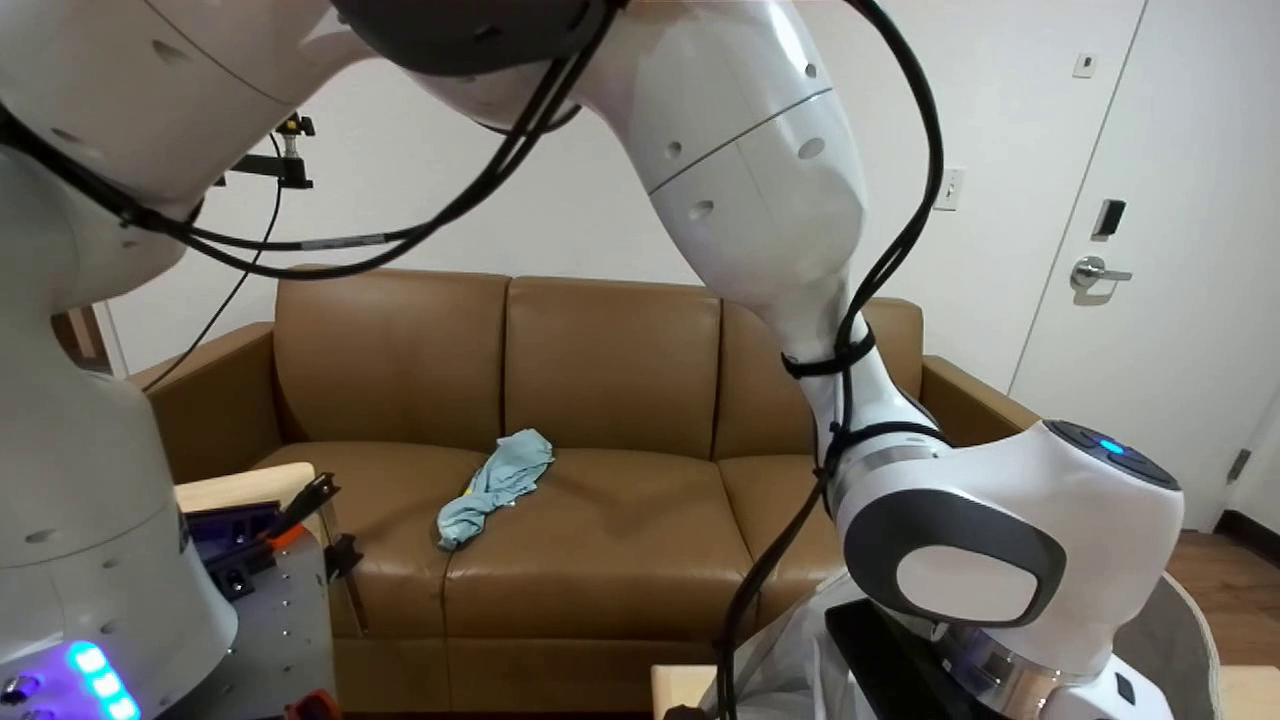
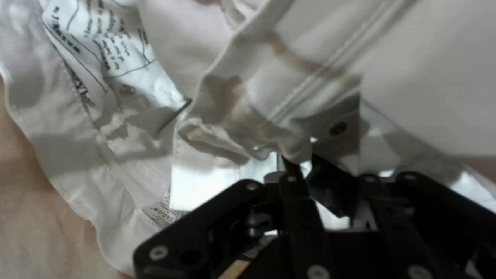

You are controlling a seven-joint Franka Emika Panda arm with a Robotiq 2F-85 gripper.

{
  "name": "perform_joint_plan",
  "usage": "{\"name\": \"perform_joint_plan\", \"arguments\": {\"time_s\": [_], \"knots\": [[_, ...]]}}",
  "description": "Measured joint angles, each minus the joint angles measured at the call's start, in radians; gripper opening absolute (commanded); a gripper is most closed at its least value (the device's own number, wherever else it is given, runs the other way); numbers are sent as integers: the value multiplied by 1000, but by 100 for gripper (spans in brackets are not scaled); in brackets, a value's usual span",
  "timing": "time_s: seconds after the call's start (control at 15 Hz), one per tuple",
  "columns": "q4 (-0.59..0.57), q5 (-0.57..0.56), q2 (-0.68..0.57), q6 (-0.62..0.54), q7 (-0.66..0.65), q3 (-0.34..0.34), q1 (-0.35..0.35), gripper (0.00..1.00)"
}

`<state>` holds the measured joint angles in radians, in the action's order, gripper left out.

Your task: Move all the clothes from the couch and put them in the carrier bag

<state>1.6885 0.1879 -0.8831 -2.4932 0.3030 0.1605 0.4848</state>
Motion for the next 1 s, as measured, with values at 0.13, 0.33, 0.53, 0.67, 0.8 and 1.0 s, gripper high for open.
{"name": "perform_joint_plan", "arguments": {"time_s": [0.13, 0.33, 0.53, 0.67, 0.8, 1.0], "knots": [[-5, 15, 31, 14, 0, -26, 13, 53], [-15, 41, 133, 74, 0, -59, 26, 73], [-38, 46, 257, 171, 0, -75, 19, 92], [-56, 56, 335, 243, 4, -99, 9, 100], [-71, 88, 399, 310, 21, -132, -18, 100], [-73, 141, 436, 370, 56, -186, -95, 100]]}}
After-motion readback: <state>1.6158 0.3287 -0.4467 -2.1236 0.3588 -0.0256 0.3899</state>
